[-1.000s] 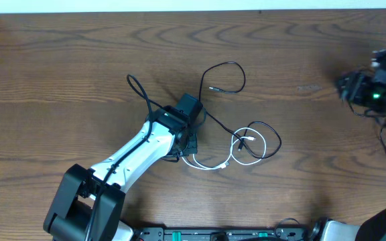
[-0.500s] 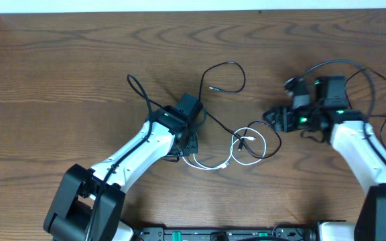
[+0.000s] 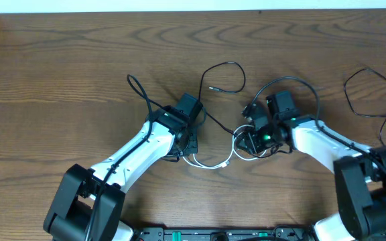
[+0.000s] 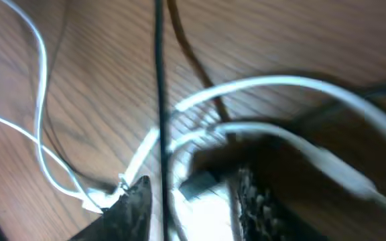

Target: Untangle cables

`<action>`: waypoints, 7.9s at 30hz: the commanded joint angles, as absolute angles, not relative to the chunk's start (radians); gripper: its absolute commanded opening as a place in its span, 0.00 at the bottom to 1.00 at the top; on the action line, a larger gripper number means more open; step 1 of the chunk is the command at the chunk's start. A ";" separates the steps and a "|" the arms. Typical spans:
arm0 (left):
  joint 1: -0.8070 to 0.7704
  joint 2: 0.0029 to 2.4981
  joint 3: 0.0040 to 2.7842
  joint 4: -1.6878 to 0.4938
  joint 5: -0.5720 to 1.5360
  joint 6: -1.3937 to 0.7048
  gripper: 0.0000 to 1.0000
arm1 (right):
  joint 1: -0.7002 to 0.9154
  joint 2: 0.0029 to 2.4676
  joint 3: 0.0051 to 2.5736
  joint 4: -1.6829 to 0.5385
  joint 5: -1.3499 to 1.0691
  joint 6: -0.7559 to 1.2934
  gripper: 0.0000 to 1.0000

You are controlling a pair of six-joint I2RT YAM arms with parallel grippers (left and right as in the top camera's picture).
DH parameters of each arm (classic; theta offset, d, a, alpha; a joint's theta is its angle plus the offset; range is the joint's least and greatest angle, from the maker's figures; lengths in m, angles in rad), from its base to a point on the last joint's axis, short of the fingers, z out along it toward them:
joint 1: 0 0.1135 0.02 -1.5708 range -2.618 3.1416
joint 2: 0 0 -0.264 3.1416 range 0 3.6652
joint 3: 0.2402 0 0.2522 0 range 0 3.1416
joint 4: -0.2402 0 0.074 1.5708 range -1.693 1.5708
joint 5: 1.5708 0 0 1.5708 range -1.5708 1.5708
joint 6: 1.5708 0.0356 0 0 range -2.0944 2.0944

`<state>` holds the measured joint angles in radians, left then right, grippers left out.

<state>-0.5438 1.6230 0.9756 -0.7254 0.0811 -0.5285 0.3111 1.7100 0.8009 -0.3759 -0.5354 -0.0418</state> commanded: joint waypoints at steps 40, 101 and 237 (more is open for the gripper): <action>-0.540 1.614 0.970 -0.728 0.087 -0.545 0.08 | 0.230 1.412 1.069 -0.433 -0.604 -0.019 0.01; -0.540 1.614 0.970 -0.735 0.086 -0.545 0.08 | -0.630 1.487 1.150 -0.568 -0.106 0.284 0.77; 0.552 1.234 1.071 -0.857 0.493 -0.363 0.07 | 0.406 1.603 0.660 -0.229 -0.162 0.456 0.52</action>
<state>0.5327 1.2453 1.0534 -0.8448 0.6296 -0.3107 0.4187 1.5829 0.6788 -0.2062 -0.2123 0.4625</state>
